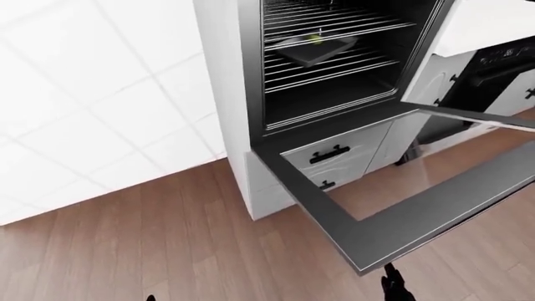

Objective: Close the oven door.

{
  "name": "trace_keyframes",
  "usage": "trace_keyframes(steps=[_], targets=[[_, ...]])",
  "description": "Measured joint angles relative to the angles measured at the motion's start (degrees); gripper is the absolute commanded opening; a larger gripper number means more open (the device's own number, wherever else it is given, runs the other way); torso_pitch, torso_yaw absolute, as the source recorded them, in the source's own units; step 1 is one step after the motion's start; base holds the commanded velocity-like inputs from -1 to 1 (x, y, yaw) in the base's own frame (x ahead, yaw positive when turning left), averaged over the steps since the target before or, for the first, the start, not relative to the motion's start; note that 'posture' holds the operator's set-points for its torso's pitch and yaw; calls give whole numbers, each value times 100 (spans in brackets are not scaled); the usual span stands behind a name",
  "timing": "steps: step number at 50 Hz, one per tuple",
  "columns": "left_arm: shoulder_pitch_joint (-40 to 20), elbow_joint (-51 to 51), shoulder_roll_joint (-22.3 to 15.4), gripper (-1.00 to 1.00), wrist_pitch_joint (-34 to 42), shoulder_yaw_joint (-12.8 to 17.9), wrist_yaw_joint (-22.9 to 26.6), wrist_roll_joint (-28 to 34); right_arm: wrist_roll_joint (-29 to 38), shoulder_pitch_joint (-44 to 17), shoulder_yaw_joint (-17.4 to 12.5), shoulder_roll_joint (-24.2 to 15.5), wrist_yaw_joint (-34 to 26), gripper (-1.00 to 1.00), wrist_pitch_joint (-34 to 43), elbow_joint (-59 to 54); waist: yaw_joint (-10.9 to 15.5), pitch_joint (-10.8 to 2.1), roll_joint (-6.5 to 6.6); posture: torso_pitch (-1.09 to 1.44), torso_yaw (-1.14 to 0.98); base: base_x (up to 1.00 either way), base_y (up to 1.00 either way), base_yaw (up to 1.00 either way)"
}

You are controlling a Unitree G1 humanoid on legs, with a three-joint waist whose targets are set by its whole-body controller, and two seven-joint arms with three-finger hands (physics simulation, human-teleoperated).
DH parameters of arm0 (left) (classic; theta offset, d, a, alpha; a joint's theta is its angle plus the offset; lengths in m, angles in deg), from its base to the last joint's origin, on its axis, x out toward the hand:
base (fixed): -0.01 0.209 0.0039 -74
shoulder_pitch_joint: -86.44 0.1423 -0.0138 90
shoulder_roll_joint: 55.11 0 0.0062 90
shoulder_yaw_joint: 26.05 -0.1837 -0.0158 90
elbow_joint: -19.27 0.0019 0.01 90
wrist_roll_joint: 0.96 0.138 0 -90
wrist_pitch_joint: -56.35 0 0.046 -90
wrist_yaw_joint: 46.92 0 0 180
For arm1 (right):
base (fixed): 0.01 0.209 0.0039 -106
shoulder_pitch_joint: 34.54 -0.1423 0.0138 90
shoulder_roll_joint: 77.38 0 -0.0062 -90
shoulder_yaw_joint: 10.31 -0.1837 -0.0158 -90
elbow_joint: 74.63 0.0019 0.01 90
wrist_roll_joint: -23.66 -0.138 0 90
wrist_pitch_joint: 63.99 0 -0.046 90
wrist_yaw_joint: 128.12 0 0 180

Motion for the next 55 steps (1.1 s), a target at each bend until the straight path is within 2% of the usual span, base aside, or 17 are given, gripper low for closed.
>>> trace_keyframes(steps=[7,14,16,23,26,28,32,34,38,40,41,43,46,48,55], targets=[[22,8,13,100,-15,0,-5,-13,-33,16,-1,-4,-53,100,25,-16,-32,33,-53,0,0,0,0,-11],[8,13,42,100,13,-15,34,3,-84,22,-26,-35,-65,100,37,-11,-65,50,105,0,0,0,0,-13],[11,11,24,100,17,-5,34,-3,-95,18,-21,-17,-79,100,44,-10,-51,55,110,0,0,0,0,-13],[49,19,-31,100,6,30,-15,-48,-74,-13,24,44,-155,100,40,2,-2,52,-75,0,0,0,0,-19],[49,21,-21,100,-6,20,-18,-51,-70,2,25,36,-164,100,39,-9,-7,43,-257,0,0,0,0,-30],[12,17,40,100,9,-6,-5,-40,-87,15,-2,-19,-146,100,61,-17,-63,65,-160,0,0,-1,0,-32],[-23,19,39,100,63,-23,64,7,-133,25,-31,-46,-113,100,74,-19,-148,15,-225,0,0,-2,0,-38],[-30,21,17,100,78,-3,75,11,-145,13,-36,-58,-114,100,46,6,-118,23,-166,0,0,-3,0,-38],[-27,8,-9,100,68,32,67,0,-150,6,-29,-48,-119,100,19,17,-38,87,67,0,0,-3,0,-35],[-16,12,-5,100,54,37,58,-2,-144,18,-22,-42,-132,100,29,-4,-13,85,251,0,0,-3,0,-34],[-7,17,-1,100,46,36,54,-2,-144,22,-24,-45,-140,100,30,-11,6,63,383,0,0,-4,0,-35],[-16,16,-54,100,59,54,23,-12,-134,-3,1,47,-153,100,58,-19,94,66,310,0,0,-3,0,-35],[21,7,-40,100,27,62,-16,-37,-71,7,61,94,-209,100,71,-27,77,29,340,0,0,-2,0,-35],[19,2,-29,100,5,46,-13,-38,-65,18,48,71,-213,100,63,-28,52,20,270,0,0,-2,0,-35],[24,6,-6,100,-6,6,2,-33,-120,18,14,22,-176,100,23,3,28,13,-268,0,0,-3,0,-34]])
